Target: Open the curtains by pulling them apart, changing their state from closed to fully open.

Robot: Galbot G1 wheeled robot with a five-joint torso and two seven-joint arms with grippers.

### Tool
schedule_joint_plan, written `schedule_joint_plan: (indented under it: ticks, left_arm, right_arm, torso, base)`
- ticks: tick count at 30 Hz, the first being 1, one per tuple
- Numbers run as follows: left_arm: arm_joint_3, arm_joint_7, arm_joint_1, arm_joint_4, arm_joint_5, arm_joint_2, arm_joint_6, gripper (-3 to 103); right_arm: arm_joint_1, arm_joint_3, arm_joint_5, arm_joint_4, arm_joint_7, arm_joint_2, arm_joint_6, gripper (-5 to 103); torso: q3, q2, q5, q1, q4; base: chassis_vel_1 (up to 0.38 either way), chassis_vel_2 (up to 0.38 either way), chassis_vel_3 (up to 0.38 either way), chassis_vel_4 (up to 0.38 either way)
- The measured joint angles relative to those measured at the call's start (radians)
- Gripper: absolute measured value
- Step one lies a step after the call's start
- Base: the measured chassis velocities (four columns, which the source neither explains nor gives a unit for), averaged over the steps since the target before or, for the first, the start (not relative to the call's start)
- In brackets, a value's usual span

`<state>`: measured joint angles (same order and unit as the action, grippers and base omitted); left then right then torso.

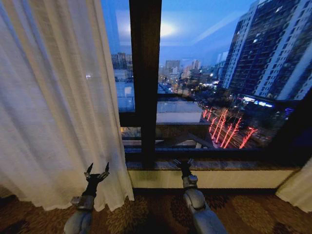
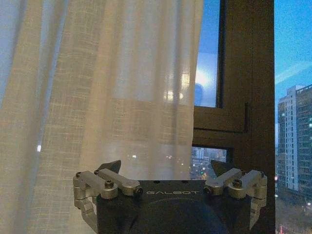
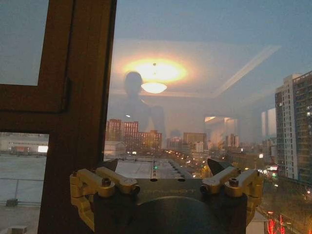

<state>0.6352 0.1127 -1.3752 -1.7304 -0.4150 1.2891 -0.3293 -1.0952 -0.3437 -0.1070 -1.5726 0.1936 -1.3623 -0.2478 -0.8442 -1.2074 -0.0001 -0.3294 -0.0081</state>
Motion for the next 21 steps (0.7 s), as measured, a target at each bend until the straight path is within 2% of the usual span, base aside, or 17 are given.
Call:
schedule_joint_plan:
  ticks: [11,21]
  left_arm:
    - [0.0,0.0,0.0,0.0,0.0,0.0,0.0,100]
    - [0.0,0.0,0.0,0.0,0.0,0.0,0.0,100]
  right_arm:
    - [0.0,0.0,0.0,0.0,0.0,0.0,0.0,100]
    - [0.0,0.0,0.0,0.0,0.0,0.0,0.0,100]
  torso:
    - [0.0,0.0,-0.0001,-0.001,0.0]
    - [0.0,0.0,0.0,0.0,0.0]
  base:
    - [-0.053,0.098,0.052,-0.096]
    - [-0.003,0.006,0.003,-0.002]
